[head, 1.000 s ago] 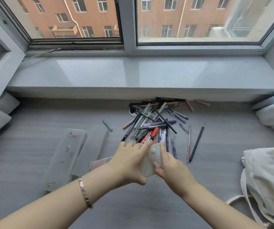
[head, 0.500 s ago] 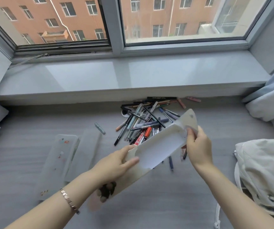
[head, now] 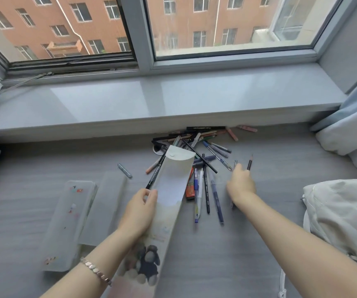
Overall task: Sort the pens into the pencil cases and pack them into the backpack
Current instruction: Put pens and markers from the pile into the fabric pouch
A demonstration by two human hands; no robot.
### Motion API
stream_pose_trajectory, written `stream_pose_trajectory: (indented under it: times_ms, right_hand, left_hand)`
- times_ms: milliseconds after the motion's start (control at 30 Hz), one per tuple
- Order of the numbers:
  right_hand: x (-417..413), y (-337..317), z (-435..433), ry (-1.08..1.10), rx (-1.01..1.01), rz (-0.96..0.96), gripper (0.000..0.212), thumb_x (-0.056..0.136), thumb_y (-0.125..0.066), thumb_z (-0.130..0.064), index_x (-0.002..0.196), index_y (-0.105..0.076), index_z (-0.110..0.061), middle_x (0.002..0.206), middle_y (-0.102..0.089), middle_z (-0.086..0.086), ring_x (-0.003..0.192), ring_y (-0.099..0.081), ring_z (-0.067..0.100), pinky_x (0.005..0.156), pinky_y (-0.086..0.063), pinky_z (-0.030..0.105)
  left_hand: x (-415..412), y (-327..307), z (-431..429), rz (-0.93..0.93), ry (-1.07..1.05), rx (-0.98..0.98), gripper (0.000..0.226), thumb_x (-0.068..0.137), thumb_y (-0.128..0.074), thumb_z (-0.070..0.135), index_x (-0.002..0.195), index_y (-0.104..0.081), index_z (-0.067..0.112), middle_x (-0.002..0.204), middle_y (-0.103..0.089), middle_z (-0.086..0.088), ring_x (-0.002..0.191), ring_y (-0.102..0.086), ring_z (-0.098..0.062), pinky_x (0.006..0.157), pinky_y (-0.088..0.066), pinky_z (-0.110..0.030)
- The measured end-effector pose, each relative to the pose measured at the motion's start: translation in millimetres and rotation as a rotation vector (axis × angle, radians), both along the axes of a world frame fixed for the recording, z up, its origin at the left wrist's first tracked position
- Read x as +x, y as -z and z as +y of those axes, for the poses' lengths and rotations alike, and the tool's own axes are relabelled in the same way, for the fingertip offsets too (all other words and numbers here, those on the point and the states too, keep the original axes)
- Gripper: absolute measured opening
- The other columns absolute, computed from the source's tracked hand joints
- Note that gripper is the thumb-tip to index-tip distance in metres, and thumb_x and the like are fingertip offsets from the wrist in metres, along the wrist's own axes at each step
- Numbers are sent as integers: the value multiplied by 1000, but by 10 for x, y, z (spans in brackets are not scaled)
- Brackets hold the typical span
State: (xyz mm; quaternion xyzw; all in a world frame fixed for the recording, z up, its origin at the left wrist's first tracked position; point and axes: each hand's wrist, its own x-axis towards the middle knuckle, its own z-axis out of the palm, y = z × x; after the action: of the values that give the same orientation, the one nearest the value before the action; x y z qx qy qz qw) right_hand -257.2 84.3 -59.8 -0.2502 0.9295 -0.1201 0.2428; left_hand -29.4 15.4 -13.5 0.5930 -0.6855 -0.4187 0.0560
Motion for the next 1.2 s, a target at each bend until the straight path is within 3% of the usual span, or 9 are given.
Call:
stream_pose_trajectory:
  times_ms: [133,367,567,700,800,933,1033,1100,1200]
  right_hand:
    - [52,-96,25,74,-119,-128,30,84,-46,0,113,-41,2,115,-54,23,95,-52,36,71,-40,34]
    - [519,37,168,-73,-74,-159,32,91,-41,-10,122,-39,-1,121,-51,21,107,-53,38,86,-45,41]
    - [553,14,197,-7,-37,-241,26,87,-46,-14,109,-44,1,95,-54,14,85,-52,31,71,-39,32]
    - [628,-397,238,210,-539,-716,12,92,-40,-4,102,-45,-8,74,-58,9,66,-55,18,69,-46,31]
    - [748,-736,245,335,-984,-1003,16,94,-42,-3,95,-48,-18,77,-65,7,78,-64,17,77,-51,28]
    - [938,-745,266,259,-993,-903,27,90,-46,6,92,-52,-20,87,-65,6,95,-61,20,99,-45,41]
    - [990,-729,359,216,-910,-942,30,84,-56,8,96,-55,-20,94,-64,14,97,-61,26,100,-45,48]
    - [957,-726,405,182,-962,-890,38,82,-60,5,101,-53,-27,94,-65,12,90,-64,22,91,-52,39]
    - [890,-702,410,-14,-939,-519,49,80,-64,2,103,-51,-39,88,-64,-3,79,-62,6,71,-49,14]
  left_hand:
    - [46,19,29,-7,-27,8,26,95,-37,39,90,-52,17,75,-53,3,69,-48,-15,60,-33,-30]
    - [117,64,131,-8,5,-13,19,94,-33,29,96,-48,19,76,-59,-9,74,-51,-28,62,-33,-35]
    - [195,36,261,0,10,-18,27,95,-29,20,69,-32,23,62,-42,0,69,-42,-26,60,-29,-35]
    - [190,49,314,-11,47,21,31,97,-29,24,66,-30,22,62,-41,1,69,-40,-25,61,-29,-35]
    - [89,36,369,-14,148,43,26,97,-30,28,74,-39,20,72,-53,-4,79,-50,-28,66,-34,-33]
    - [-84,-108,511,46,236,-10,22,98,-31,27,92,-48,15,90,-63,-13,90,-56,-32,73,-41,-35]
    - [-129,-179,553,46,264,-65,22,98,-31,28,96,-49,16,93,-64,-12,91,-56,-31,71,-39,-34]
    - [-126,-194,551,37,279,-89,23,98,-31,28,102,-51,16,94,-64,-11,91,-56,-30,69,-37,-33]
    - [-118,-206,539,45,265,-98,23,98,-31,28,101,-50,15,92,-64,-11,90,-56,-30,69,-36,-33]
